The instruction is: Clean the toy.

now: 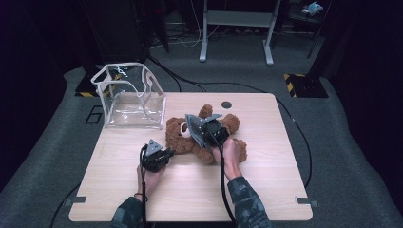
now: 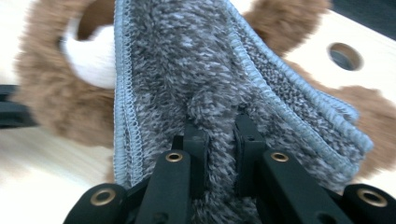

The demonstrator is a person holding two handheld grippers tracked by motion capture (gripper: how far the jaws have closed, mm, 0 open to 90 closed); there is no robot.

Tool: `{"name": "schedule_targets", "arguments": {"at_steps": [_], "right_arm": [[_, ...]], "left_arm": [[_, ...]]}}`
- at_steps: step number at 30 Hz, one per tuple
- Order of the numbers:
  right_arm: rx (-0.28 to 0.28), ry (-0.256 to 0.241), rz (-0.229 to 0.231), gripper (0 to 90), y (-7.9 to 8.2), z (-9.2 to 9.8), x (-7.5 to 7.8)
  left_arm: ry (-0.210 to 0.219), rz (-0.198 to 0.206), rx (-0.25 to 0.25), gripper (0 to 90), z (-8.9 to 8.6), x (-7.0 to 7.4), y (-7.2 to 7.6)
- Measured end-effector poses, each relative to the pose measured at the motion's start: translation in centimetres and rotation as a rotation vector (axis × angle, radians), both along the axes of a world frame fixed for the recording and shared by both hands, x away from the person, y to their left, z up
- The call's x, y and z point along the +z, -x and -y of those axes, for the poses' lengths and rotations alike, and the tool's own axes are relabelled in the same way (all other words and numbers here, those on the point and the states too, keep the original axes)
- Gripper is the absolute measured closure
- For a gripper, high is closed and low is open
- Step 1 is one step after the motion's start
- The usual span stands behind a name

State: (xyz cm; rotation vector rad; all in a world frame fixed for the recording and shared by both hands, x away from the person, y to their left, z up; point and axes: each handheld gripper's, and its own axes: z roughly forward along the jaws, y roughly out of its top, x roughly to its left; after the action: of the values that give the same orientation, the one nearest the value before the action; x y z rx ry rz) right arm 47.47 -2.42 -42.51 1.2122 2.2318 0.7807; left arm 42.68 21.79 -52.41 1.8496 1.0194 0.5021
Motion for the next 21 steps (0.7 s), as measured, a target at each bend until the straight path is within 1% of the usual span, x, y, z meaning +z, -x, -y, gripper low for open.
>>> {"name": "schedule_targets", "arguments": {"at_steps": [2,3,4,6,7,8,9,10,11,12,13,14,15,16,17,18,19,20,21], "right_arm": [[-0.021,0.037,0.01,79.3,0.0,0.8,0.0],[-0.05,0.049,0.015,79.3,0.0,1.3,0.0],[-0.062,0.069,0.028,79.2,-0.2,1.9,0.0],[-0.102,0.067,0.017,79.1,-0.5,3.2,0.0],[-0.121,0.08,0.016,79.1,-0.5,3.7,0.0],[-0.128,0.073,0.012,79.0,-0.6,4.0,0.2],[-0.134,0.053,0.013,79.0,-0.4,4.1,0.5],[-0.125,0.041,0.029,78.9,0.1,3.7,1.1],[-0.104,0.028,0.035,78.9,0.5,3.3,1.4],[-0.061,-0.011,0.036,78.9,1.0,2.4,1.9],[-0.039,-0.026,0.033,78.9,1.4,1.7,2.2],[0.001,-0.023,0.031,78.9,1.7,0.6,2.3],[0.04,-0.01,0.023,78.9,1.9,-0.4,2.2],[0.071,0.006,0.024,78.9,1.9,-1.2,1.8],[0.08,0.025,0.008,78.9,1.8,-1.9,1.3],[0.086,0.045,0.004,78.9,1.5,-2.1,0.7],[0.07,0.051,-0.012,79.1,1.2,-2.0,0.2],[0.059,0.038,-0.014,79.2,0.8,-1.5,-0.3],[0.045,0.015,-0.014,79.4,0.5,-0.8,-0.6]], "left_arm": [[0.0,0.004,-0.001,82.9,0.0,0.0,0.0],[0.001,0.006,-0.004,82.9,-0.1,0.0,0.1],[0.003,0.007,-0.006,82.9,-0.1,0.0,0.1],[0.007,0.01,-0.013,82.8,-0.1,0.0,0.1],[0.013,0.012,-0.016,82.8,-0.1,0.0,0.1],[0.011,0.016,-0.031,82.8,-0.2,0.1,0.2],[0.014,0.017,-0.025,82.7,-0.2,0.0,0.2],[0.013,0.02,-0.023,82.6,-0.2,0.0,0.2],[0.015,0.017,-0.028,82.6,-0.2,0.1,0.2],[0.015,0.017,-0.027,82.6,-0.2,0.1,0.2],[0.016,0.019,-0.03,82.6,-0.2,0.1,0.2],[0.014,0.02,-0.033,82.6,-0.2,0.1,0.2],[0.014,0.02,-0.033,82.6,-0.2,0.1,0.3],[0.016,0.02,-0.033,82.7,-0.3,0.1,0.2],[0.018,0.018,-0.031,82.7,-0.3,0.1,0.2],[0.02,0.019,-0.03,82.7,-0.3,0.1,0.2],[0.025,0.02,-0.03,82.8,-0.4,0.1,0.2],[0.028,0.021,-0.031,82.8,-0.4,0.1,0.3],[0.026,0.023,-0.039,82.8,-0.3,0.1,0.2]]}}
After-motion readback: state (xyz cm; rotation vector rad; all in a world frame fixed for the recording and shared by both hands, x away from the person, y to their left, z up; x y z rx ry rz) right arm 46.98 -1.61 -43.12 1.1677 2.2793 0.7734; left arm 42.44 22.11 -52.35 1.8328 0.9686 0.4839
